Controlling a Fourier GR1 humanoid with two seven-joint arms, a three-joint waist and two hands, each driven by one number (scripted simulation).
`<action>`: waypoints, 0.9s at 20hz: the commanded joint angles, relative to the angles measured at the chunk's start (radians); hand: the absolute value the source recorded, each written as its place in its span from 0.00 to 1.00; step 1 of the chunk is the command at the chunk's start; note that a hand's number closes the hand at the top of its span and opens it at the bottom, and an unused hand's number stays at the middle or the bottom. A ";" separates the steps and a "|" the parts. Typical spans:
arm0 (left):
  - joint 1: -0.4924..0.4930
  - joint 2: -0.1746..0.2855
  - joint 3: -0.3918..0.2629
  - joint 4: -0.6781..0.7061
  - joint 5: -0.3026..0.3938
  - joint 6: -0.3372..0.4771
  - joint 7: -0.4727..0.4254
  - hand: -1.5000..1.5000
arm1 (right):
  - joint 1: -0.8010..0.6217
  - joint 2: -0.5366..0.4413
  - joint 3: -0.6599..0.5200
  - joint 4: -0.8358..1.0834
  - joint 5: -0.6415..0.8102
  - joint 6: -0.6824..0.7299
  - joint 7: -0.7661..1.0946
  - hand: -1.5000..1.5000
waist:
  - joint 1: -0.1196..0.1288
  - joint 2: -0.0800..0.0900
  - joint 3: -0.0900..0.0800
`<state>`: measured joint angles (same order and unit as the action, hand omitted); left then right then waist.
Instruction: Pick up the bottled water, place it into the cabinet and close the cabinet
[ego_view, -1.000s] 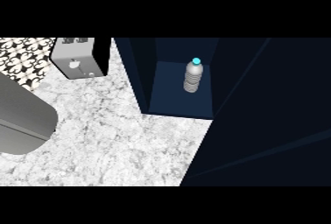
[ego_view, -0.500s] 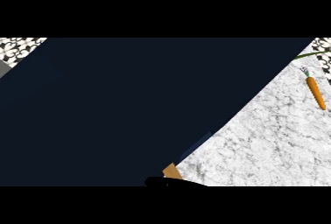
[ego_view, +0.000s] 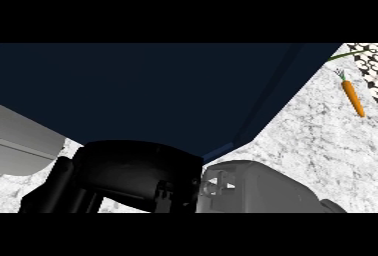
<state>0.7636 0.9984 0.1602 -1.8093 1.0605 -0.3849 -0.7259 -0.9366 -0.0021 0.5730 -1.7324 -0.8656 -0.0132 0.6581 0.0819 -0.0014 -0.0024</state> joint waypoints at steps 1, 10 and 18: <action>0.064 -0.029 0.057 0.012 -0.012 -0.061 -0.017 0.00 | -0.113 0.002 -0.073 0.135 -0.115 -0.047 0.014 1.00 | -0.023 -0.001 0.002; 0.099 -0.144 0.107 -0.006 -0.046 -0.115 0.018 0.00 | 0.070 -0.067 -0.182 0.281 -0.127 0.206 -0.011 1.00 | -0.064 0.004 0.003; 0.095 -0.198 0.159 -0.049 -0.049 -0.131 0.099 0.00 | 0.059 -0.046 -0.259 0.531 0.030 0.322 -0.216 1.00 | -0.060 0.006 0.003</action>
<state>0.8771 0.8271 0.3177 -1.8295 1.0006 -0.4919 -0.6428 -0.8941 -0.0485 0.3379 -1.2963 -0.8993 0.2427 0.5301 0.0266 0.0016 0.0003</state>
